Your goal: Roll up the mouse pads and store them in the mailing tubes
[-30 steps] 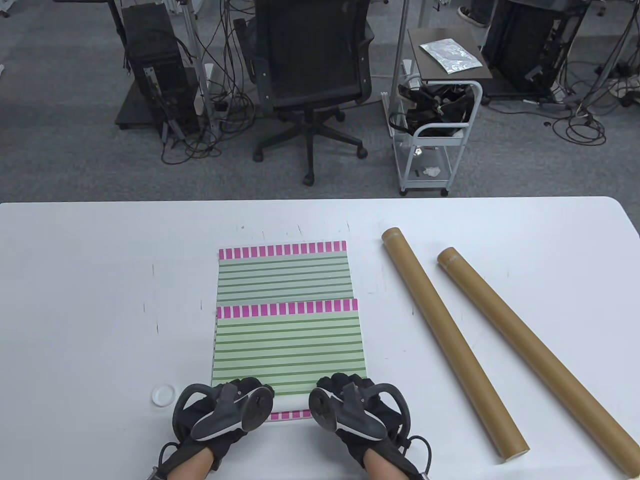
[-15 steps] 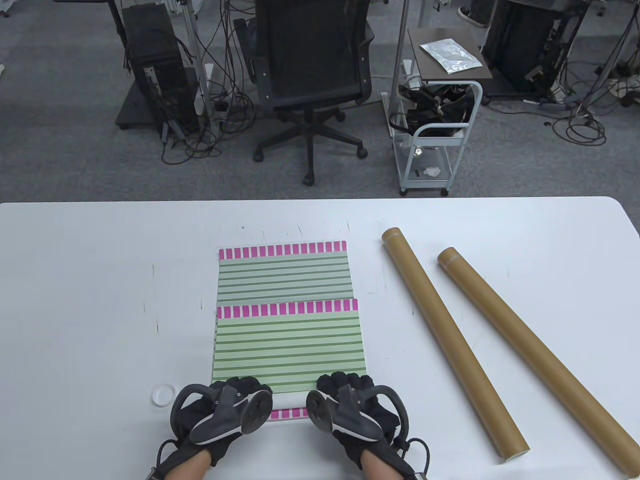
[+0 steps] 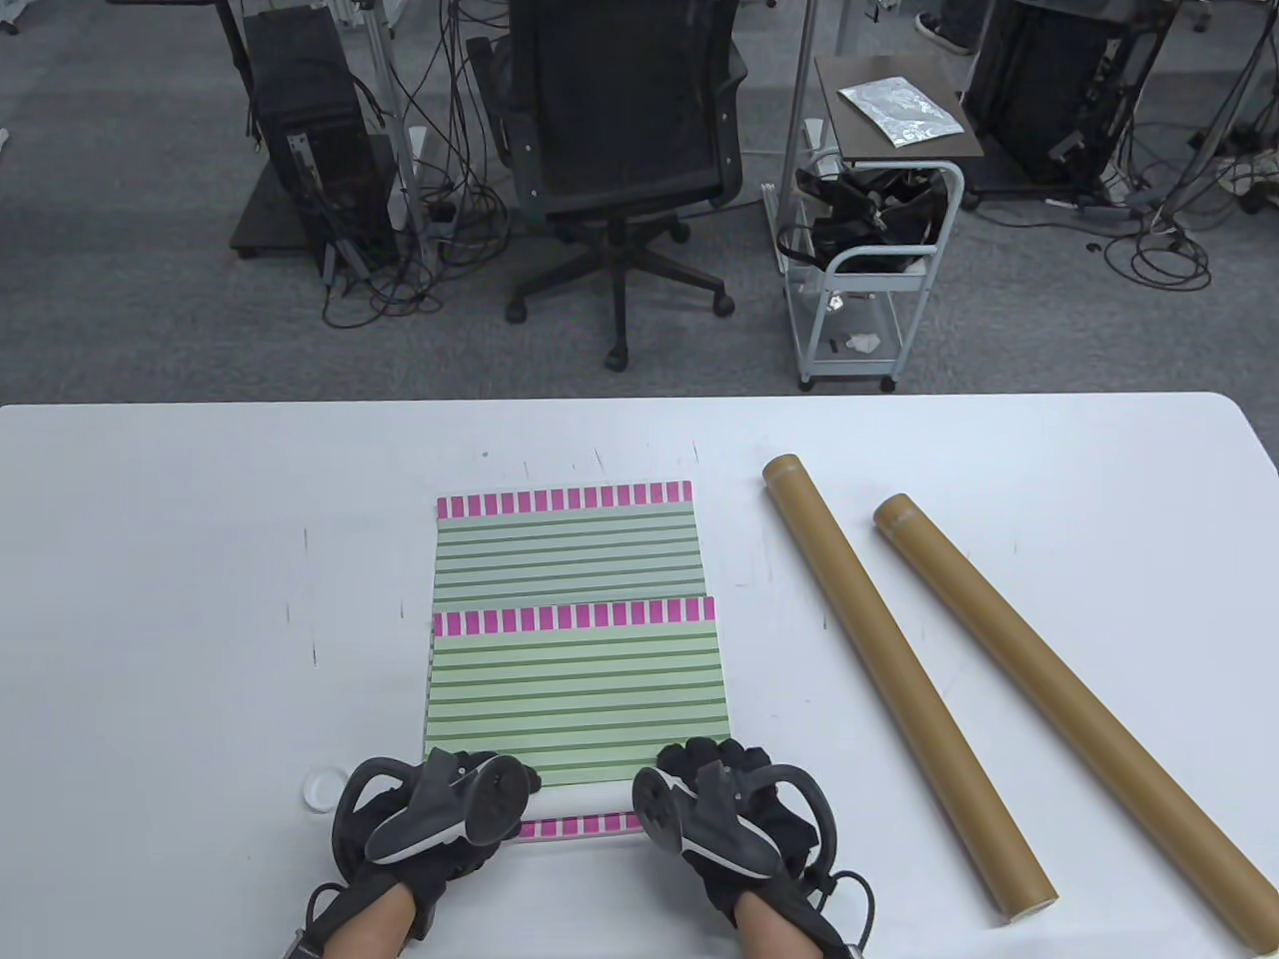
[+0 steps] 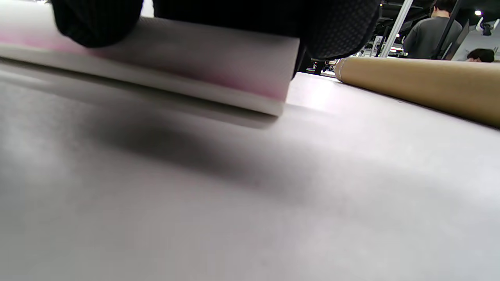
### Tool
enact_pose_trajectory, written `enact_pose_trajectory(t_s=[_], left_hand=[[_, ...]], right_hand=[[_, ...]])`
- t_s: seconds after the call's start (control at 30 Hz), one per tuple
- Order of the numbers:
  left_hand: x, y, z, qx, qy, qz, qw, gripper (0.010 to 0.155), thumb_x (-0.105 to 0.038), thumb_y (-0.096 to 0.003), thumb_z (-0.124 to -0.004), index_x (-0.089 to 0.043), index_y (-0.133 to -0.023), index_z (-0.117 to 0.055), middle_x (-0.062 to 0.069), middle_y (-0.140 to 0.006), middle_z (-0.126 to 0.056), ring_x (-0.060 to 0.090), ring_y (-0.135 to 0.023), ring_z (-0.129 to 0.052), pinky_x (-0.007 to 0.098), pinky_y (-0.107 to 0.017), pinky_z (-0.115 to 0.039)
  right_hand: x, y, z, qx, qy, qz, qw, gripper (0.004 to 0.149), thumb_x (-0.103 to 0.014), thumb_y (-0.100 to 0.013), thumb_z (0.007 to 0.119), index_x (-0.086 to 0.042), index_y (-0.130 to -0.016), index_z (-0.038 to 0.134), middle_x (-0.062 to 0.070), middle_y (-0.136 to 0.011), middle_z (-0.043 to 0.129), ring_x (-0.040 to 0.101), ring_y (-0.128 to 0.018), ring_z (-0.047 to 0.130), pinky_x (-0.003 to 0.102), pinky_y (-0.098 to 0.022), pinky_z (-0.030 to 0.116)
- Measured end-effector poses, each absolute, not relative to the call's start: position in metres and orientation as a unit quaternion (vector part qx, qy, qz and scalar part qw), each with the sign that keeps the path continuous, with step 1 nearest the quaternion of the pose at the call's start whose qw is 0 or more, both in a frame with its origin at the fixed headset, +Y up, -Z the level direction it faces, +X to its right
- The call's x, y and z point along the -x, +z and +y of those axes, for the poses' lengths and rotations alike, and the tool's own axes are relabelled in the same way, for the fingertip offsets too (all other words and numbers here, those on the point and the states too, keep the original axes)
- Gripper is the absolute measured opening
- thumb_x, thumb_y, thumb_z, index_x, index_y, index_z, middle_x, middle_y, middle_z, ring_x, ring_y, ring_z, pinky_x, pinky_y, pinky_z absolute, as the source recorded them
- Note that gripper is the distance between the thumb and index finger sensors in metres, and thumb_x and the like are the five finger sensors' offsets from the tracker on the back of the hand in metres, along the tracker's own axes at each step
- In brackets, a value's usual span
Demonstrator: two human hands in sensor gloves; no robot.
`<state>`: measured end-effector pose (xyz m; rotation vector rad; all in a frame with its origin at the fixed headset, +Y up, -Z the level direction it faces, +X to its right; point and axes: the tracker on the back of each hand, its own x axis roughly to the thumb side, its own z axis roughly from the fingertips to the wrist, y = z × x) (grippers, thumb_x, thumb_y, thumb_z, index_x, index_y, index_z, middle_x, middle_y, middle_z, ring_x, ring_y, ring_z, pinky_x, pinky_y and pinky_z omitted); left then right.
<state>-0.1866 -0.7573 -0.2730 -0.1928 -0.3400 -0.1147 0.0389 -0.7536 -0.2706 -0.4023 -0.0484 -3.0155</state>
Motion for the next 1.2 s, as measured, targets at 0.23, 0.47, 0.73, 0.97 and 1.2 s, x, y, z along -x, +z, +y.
enact_pose_trajectory(t_s=[0.23,0.47,0.73,0.97,1.2], left_hand=[[0.180,-0.267,-0.753,0.105,-0.079,-0.197,0.972,0.057,-0.047,-0.0357,-0.076,-0.038,-0.092,-0.066,-0.011,-0.083,-0.091,0.014,-0.071,-0.099,0.030,-0.055,-0.088],[0.182,-0.267,-0.755,0.105,-0.062,-0.187,0.975,0.046,-0.043,-0.0395,-0.070,-0.042,-0.086,-0.071,-0.011,-0.085,-0.090,0.016,-0.074,-0.097,0.031,-0.058,-0.086],[0.181,-0.272,-0.759,0.084,-0.080,-0.163,0.980,0.043,-0.041,-0.0414,-0.064,-0.043,-0.083,-0.075,-0.013,-0.088,-0.086,0.015,-0.079,-0.093,0.033,-0.063,-0.082],[0.181,-0.269,-0.757,0.072,-0.094,-0.170,0.978,0.045,-0.043,-0.0418,-0.064,-0.041,-0.085,-0.075,-0.011,-0.088,-0.086,0.016,-0.078,-0.093,0.034,-0.062,-0.083],[0.172,-0.256,-0.742,0.026,-0.109,-0.195,0.974,0.046,-0.049,-0.0383,-0.074,-0.040,-0.083,-0.079,-0.010,-0.084,-0.091,0.016,-0.074,-0.097,0.034,-0.059,-0.086]], right_hand=[[-0.034,-0.264,-0.748,0.159,-0.984,-0.032,0.073,0.054,-0.047,-0.042,0.072,-0.025,-0.091,0.076,0.004,-0.090,0.084,0.029,-0.078,0.085,0.052,-0.063,0.070],[-0.032,-0.263,-0.750,0.157,-0.984,-0.034,0.076,0.054,-0.042,-0.045,0.066,-0.023,-0.094,0.075,0.007,-0.095,0.081,0.032,-0.082,0.083,0.054,-0.064,0.069],[-0.026,-0.264,-0.746,0.166,-0.984,0.008,0.064,0.053,-0.039,-0.046,0.069,-0.024,-0.097,0.070,0.006,-0.097,0.077,0.031,-0.083,0.081,0.053,-0.065,0.068],[-0.020,-0.262,-0.745,0.172,-0.982,0.011,0.080,0.047,-0.038,-0.047,0.068,-0.026,-0.093,0.073,0.003,-0.093,0.081,0.028,-0.079,0.084,0.051,-0.063,0.070],[-0.020,-0.262,-0.746,0.166,-0.983,0.004,0.078,0.046,-0.035,-0.049,0.065,-0.025,-0.093,0.072,0.004,-0.094,0.080,0.029,-0.081,0.083,0.051,-0.064,0.070]])
